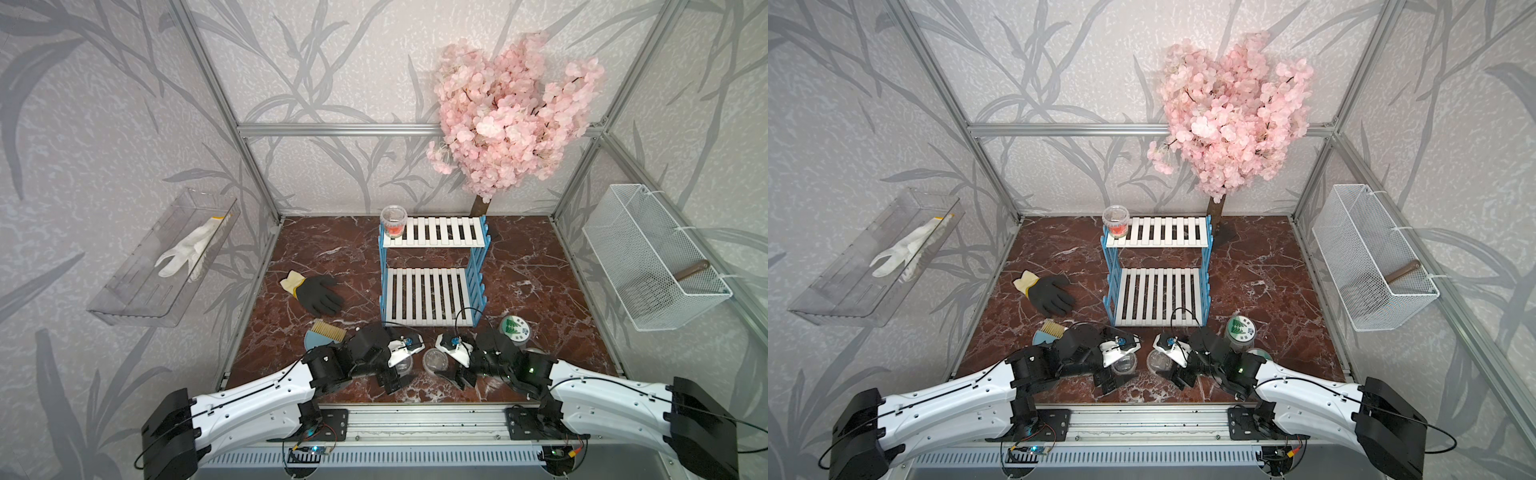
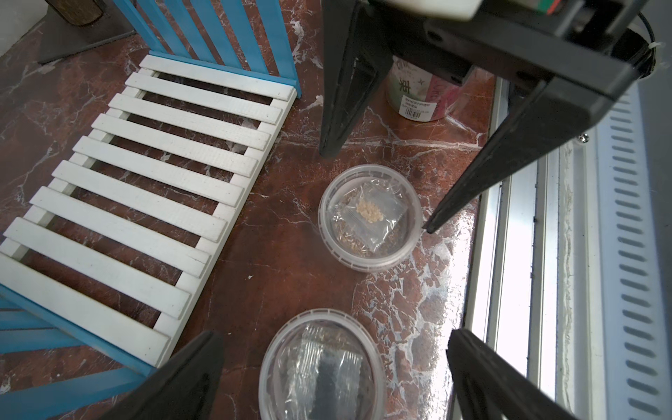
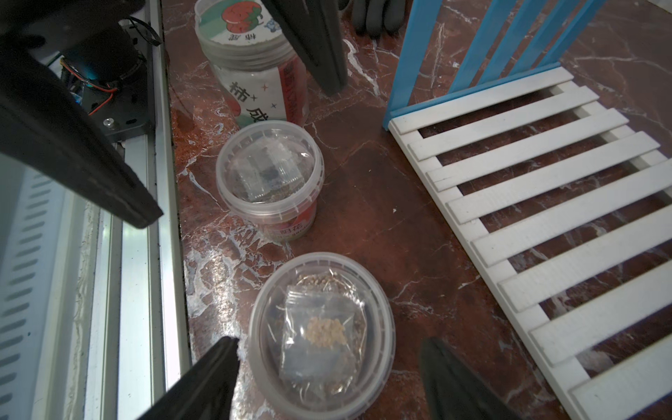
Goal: Place the seed container on the shelf
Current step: Pick up the seed jar at the center of the board.
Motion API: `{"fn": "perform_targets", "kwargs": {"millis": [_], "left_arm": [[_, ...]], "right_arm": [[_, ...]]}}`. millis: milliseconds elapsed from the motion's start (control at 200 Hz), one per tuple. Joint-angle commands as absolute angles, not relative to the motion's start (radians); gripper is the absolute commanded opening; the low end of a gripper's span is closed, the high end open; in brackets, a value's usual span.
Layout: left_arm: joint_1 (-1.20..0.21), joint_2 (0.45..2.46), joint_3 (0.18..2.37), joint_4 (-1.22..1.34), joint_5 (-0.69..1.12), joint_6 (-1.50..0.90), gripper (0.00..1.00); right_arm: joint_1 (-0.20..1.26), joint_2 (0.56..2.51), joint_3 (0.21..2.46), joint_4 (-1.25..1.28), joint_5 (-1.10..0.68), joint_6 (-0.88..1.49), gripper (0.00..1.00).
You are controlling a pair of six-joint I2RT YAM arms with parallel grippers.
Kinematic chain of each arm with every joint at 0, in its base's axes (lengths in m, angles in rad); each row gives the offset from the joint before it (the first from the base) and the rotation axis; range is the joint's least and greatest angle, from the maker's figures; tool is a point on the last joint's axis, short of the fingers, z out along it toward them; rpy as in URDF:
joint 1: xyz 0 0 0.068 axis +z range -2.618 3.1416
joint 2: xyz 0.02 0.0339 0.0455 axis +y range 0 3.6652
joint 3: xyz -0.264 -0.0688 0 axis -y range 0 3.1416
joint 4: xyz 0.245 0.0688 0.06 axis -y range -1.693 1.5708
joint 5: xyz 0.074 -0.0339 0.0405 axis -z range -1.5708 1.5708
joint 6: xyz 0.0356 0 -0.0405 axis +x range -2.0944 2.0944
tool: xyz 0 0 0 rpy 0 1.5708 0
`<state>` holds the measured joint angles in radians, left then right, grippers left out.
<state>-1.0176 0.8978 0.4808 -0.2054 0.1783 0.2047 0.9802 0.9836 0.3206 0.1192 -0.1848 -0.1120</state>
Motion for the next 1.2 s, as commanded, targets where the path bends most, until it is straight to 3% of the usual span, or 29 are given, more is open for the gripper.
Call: {"fn": "perform_targets", "kwargs": {"millis": [0, 235, 955, 1195], "left_arm": [[-1.018, 0.885, 0.471, -0.165, 0.182, 0.191, 1.0], [-1.018, 0.872, 0.469, -0.161, 0.167, 0.199, 1.0], [-1.018, 0.877, 0.476, -0.169, 0.163, 0.198, 1.0], [-1.019, 0.927, 0.518, -0.141, 0.148, 0.197, 1.0]], "right_arm": [[0.984, 0.995, 0.32, 0.186, -0.152, -0.099, 0.84], [0.984, 1.056, 0.344, 0.178, -0.132, -0.115, 0.97], [0.982, 1.207, 0.355, 0.293, -0.189, -0.055, 0.97], [0.982, 1.076, 0.324, 0.267, -0.176, -0.071, 1.0]]}}
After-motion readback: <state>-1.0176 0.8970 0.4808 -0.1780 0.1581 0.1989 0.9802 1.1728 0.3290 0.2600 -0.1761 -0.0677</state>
